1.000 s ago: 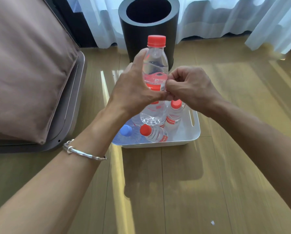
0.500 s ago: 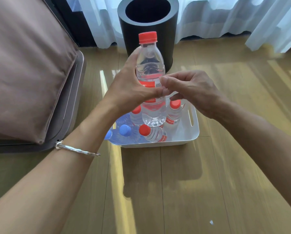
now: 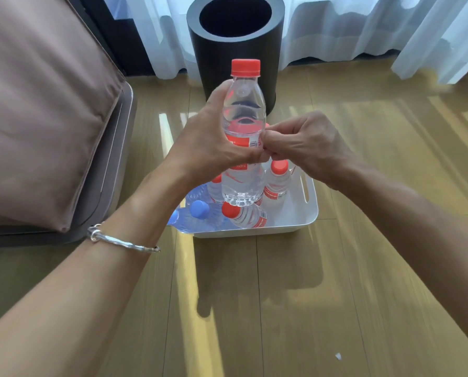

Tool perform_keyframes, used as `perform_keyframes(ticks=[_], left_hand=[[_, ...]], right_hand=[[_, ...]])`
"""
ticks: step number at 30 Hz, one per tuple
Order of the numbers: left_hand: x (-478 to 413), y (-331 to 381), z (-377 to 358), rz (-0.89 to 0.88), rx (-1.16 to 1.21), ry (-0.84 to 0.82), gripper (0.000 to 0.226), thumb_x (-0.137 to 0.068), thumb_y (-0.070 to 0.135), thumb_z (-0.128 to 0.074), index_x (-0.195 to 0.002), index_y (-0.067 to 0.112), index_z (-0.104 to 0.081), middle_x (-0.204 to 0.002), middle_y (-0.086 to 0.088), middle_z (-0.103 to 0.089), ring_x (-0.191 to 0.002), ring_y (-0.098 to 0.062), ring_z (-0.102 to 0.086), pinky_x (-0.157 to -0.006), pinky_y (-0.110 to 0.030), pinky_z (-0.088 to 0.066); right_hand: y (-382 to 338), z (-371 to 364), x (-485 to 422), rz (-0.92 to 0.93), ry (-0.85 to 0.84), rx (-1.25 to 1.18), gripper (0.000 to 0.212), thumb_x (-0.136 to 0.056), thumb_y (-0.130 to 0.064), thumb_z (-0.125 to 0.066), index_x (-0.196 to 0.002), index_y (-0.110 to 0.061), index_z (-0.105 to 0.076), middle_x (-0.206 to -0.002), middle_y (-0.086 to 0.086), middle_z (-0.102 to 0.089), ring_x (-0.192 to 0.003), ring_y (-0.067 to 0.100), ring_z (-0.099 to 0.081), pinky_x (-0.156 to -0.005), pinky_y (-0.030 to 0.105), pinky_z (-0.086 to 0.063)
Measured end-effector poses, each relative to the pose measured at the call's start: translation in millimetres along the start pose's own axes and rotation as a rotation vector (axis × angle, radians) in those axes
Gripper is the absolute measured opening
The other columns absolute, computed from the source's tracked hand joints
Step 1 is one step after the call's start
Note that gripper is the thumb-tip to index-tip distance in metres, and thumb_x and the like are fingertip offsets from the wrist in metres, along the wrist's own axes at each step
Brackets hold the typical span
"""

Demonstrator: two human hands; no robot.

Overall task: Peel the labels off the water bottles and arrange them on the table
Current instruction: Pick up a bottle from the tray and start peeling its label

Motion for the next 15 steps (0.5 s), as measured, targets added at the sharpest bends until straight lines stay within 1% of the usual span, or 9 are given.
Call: perform_keyframes(ticks=[2, 4, 6, 8, 9, 11, 12, 14, 15], left_hand=[[2, 2, -1, -0.003, -0.033, 0.03, 0.096, -0.063, 0.035, -0.09, -0.142, 0.032, -0.036, -0.096, 0.031, -0.058, -0.086, 0.016, -0.059, -0.07, 0.002, -0.044], [3, 2, -3, -0.002, -0.049, 0.053, 0.098, -0.063, 0.037, -0.09, -0.144, 0.03, -0.035, -0.097, 0.028, -0.057, -0.087, 0.012, -0.059, -0.068, 0.003, -0.042], [4, 4, -6, -0.015, -0.059, 0.055, 0.099, -0.063, 0.038, -0.089, -0.144, 0.028, -0.034, -0.103, 0.024, -0.058, -0.091, 0.004, -0.062, -0.069, 0.001, -0.043], [5, 6, -10, -0.022, -0.07, 0.051, 0.101, -0.062, 0.04, -0.09, -0.145, 0.029, -0.033, -0.115, 0.014, -0.061, -0.1, -0.004, -0.061, -0.074, -0.003, -0.043], [5, 6, -11, -0.02, -0.075, 0.052, 0.101, -0.061, 0.041, -0.09, -0.144, 0.03, -0.033, -0.117, 0.012, -0.061, -0.102, -0.006, -0.061, -0.075, -0.004, -0.042], [5, 6, -12, -0.011, -0.064, 0.053, 0.102, -0.061, 0.041, -0.09, -0.144, 0.029, -0.032, -0.117, 0.012, -0.06, -0.102, -0.006, -0.061, -0.077, -0.006, -0.044], [4, 5, -12, -0.009, -0.046, 0.047, 0.102, -0.061, 0.04, -0.09, -0.145, 0.028, -0.032, -0.117, 0.012, -0.06, -0.104, -0.007, -0.062, -0.08, -0.01, -0.047], [0, 3, -7, -0.001, -0.005, 0.039, 0.102, -0.061, 0.037, -0.091, -0.145, 0.027, -0.033, -0.115, 0.015, -0.06, -0.105, -0.005, -0.063, -0.086, -0.019, -0.052], [-1, 1, -4, 0.007, 0.013, 0.032, 0.101, -0.061, 0.036, -0.091, -0.144, 0.028, -0.034, -0.112, 0.019, -0.06, -0.103, -0.001, -0.063, -0.087, -0.021, -0.052]], right_hand=[[-1, -1, 3, 0.007, 0.013, 0.019, 0.026, -0.09, -0.021, -0.061, -0.068, -0.022, -0.075, -0.054, -0.014, -0.065, -0.056, 0.002, -0.056, -0.054, 0.014, -0.046], [-2, -2, 4, 0.017, 0.024, 0.037, 0.027, -0.089, -0.019, -0.06, -0.068, -0.017, -0.076, -0.055, -0.01, -0.066, -0.055, 0.005, -0.054, -0.051, 0.016, -0.042], [0, -4, 4, 0.026, 0.047, 0.041, 0.029, -0.089, -0.015, -0.058, -0.066, -0.012, -0.075, -0.052, -0.01, -0.065, -0.049, 0.001, -0.05, -0.047, 0.015, -0.04], [2, -2, 4, 0.025, 0.095, 0.052, 0.034, -0.086, -0.009, -0.055, -0.054, -0.015, -0.066, -0.04, -0.012, -0.053, -0.041, 0.003, -0.041, -0.042, 0.014, -0.033], [4, -1, 4, 0.029, 0.108, 0.063, 0.035, -0.085, -0.009, -0.054, -0.053, -0.016, -0.064, -0.04, -0.011, -0.051, -0.041, 0.003, -0.041, -0.042, 0.014, -0.034], [5, 2, 1, 0.049, 0.097, 0.072, 0.032, -0.087, -0.012, -0.054, -0.059, -0.01, -0.069, -0.049, -0.005, -0.061, -0.048, 0.006, -0.053, -0.048, 0.021, -0.048], [6, 3, 0, 0.052, 0.077, 0.051, 0.03, -0.088, -0.015, -0.055, -0.065, -0.008, -0.073, -0.058, 0.001, -0.068, -0.058, 0.011, -0.064, -0.058, 0.029, -0.057], [9, 4, -2, 0.047, 0.02, -0.02, 0.026, -0.09, -0.024, -0.059, -0.079, -0.011, -0.079, -0.076, 0.008, -0.075, -0.078, 0.022, -0.073, -0.079, 0.045, -0.06], [8, 3, -2, 0.047, -0.004, -0.038, 0.023, -0.092, -0.028, -0.062, -0.084, -0.015, -0.079, -0.081, 0.006, -0.076, -0.083, 0.02, -0.073, -0.084, 0.046, -0.059]])
Point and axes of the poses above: each hand's wrist, its own x-axis away from the middle knuckle, its own z-axis out of the back of the hand, y = z × x, the point moved 4 cm from there along -x, towards the middle knuckle
